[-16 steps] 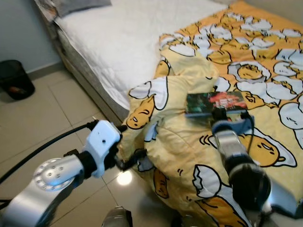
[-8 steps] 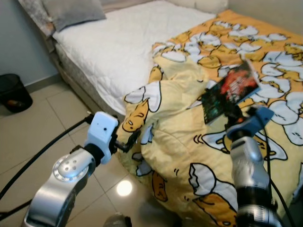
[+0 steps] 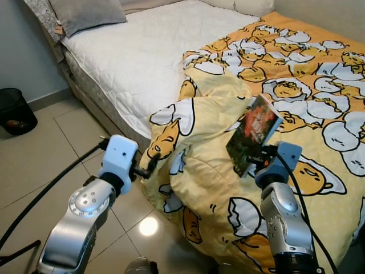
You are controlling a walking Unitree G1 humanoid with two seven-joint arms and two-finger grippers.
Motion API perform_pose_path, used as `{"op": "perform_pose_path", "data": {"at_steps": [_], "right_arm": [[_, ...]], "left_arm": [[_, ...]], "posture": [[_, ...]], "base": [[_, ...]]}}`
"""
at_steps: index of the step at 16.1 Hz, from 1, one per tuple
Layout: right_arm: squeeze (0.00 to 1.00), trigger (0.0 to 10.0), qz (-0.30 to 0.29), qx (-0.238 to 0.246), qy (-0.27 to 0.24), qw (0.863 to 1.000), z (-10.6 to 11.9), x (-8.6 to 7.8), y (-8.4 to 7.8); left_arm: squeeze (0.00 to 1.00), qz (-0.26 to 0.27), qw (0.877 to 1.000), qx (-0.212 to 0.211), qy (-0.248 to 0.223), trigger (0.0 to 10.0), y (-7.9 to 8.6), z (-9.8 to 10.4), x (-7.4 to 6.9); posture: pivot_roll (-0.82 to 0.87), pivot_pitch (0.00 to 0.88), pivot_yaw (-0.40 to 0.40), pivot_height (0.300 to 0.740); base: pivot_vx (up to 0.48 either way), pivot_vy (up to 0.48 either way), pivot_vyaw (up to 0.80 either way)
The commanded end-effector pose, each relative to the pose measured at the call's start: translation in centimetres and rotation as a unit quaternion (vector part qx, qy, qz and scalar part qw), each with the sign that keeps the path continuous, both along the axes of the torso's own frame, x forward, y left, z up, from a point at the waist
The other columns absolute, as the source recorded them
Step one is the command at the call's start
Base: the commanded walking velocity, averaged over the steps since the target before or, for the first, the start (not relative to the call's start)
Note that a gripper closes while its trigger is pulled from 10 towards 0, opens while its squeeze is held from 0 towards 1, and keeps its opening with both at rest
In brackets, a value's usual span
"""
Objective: Clean up the room
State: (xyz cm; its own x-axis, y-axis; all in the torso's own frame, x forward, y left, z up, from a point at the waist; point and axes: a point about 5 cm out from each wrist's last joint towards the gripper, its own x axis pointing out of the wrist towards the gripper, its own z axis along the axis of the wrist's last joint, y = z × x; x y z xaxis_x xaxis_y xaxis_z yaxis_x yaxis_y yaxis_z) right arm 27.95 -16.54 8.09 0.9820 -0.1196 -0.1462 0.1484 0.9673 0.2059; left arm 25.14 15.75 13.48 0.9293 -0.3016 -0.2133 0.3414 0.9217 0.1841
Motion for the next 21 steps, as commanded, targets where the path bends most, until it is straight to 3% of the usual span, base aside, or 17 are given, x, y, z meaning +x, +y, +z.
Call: {"op": "perform_pose_path", "data": {"at_steps": [1, 7, 9, 11, 13, 14, 18, 19, 21], "right_arm": [[0.0, 10.0, -0.005, -0.003, -0.036, 0.999, 1.5, 0.4, 0.0], [0.0, 10.0, -0.004, -0.057, -0.034, 0.998, 1.6, 1.7, -0.3], [0.0, 10.0, 0.011, -0.079, -0.027, 0.996, 1.0, 2.0, -0.1], [0.0, 10.0, 0.032, -0.093, -0.009, 0.995, 0.0, 2.2, 0.1], [0.0, 10.0, 0.051, -0.078, -0.033, 0.995, 0.6, 2.5, 0.1], [0.0, 10.0, 0.073, -0.058, -0.058, 0.994, 1.3, 2.7, 0.2], [0.0, 10.0, 0.126, -0.013, -0.1, 0.987, 2.7, 3.4, -0.6], [0.0, 10.0, 0.155, 0.01, -0.115, 0.981, 3.5, 3.8, -1.4], [0.0, 10.0, 0.218, 0.041, -0.139, 0.965, 4.8, 4.0, -2.4]], "left_arm": [[0.0, 0.002, 1.0, 0.012, -0.019, 10.0, 0.2, 0.4, 0.3], [0.0, -0.003, 0.999, 0.021, -0.033, 10.0, 0.1, 0.6, 0.7], [0.0, -0.025, 0.999, 0.022, -0.031, 10.0, -0.1, 0.4, 0.7], [0.0, -0.104, 0.994, 0.027, 0.0, 10.0, -0.9, -0.2, 0.7], [0.0, -0.136, 0.991, 0.01, 0.007, 10.0, -0.8, -0.1, 0.7], [0.0, -0.134, 0.99, -0.03, 0.019, 10.0, -0.5, 0.0, 0.8], [0.0, -0.144, 0.988, -0.053, 0.014, 10.0, 0.7, 0.5, 2.3], [1.0, -0.146, 0.987, -0.066, 0.003, 10.0, 1.6, 1.3, 3.5], [1.0, -0.174, 0.981, -0.091, 0.003, 10.0, 2.7, 2.7, 4.5]], "posture": [[-0.03, 0.0, 0.006, 0.74], [-0.02, 0.0, -0.001, 0.74], [-0.03, 0.0, 0.001, 0.74], [-0.03, 0.0, 0.003, 0.74], [-0.03, 0.0, 0.006, 0.74], [-0.04, 0.0, 0.008, 0.74], [-0.04, 0.0, 0.011, 0.74], [-0.05, 0.0, 0.017, 0.74], [-0.05, 0.0, 0.03, 0.74]], "base": [[0.0, 0.0, 0.0], [0.0, 0.0, 0.0], [0.0, 0.0, 0.0], [0.0, 0.0, 0.0], [0.0, 0.0, 0.0], [0.0, 0.0, 0.0], [0.0, 0.0, 0.0], [0.0, 0.0, 0.0], [0.0, 0.0, 0.0]]}}
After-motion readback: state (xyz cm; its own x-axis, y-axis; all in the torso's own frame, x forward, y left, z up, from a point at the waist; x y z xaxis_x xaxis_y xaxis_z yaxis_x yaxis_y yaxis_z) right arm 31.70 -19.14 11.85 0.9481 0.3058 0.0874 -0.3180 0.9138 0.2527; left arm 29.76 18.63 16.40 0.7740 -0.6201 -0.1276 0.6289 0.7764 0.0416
